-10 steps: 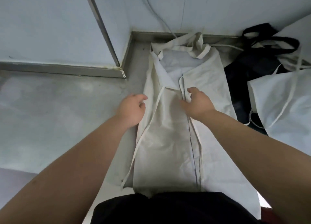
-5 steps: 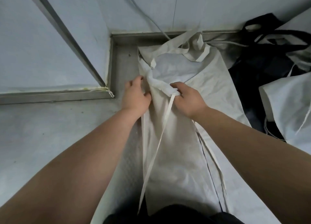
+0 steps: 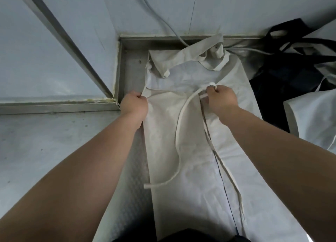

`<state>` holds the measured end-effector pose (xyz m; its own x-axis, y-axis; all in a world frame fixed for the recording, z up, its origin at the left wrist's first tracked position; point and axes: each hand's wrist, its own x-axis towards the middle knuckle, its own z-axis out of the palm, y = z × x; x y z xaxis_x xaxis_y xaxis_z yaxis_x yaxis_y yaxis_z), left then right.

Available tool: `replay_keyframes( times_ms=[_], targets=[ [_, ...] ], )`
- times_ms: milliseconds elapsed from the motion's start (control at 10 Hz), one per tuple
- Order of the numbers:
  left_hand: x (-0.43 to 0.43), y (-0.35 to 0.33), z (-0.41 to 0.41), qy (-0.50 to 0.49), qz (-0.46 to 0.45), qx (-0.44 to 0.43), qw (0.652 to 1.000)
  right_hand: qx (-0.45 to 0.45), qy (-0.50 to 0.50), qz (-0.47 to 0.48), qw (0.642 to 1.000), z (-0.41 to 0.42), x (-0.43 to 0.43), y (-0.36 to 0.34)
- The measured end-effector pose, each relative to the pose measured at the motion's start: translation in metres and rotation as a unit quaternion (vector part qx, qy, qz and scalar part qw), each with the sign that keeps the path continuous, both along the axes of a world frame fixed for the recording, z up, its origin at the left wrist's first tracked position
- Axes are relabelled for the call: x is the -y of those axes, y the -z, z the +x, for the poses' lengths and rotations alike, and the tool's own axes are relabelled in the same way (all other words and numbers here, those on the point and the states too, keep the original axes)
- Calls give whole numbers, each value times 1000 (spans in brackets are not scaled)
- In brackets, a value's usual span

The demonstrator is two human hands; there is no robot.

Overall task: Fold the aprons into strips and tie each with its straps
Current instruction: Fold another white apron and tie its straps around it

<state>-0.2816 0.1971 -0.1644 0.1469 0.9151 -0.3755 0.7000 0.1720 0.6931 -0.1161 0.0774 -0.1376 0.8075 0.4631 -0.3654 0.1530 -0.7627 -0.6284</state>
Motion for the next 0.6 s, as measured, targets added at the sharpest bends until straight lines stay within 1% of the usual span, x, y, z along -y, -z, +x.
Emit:
replay_keyframes(
  times_ms=[100,200,300,400,500,600],
  targets=[
    [-4,3,4,17,28,-57,998,-152,95,0,984,12,6,-2],
    [-6,5,4,46,67,-138,987,-275,246,103,924,23,10,-4],
    [-6,3,7,82,77,-186,976,-289,423,310,801,39,22,-21],
    [-9,0,10,95,86,-183,975,-123,381,294,868,37,32,-29],
    [-10,-7,19,108,99,-112,983,57,188,181,964,18,30,-26],
    [-11,-17,26,90,53,14,994,71,-36,86,993,2,10,-14]
  ],
)
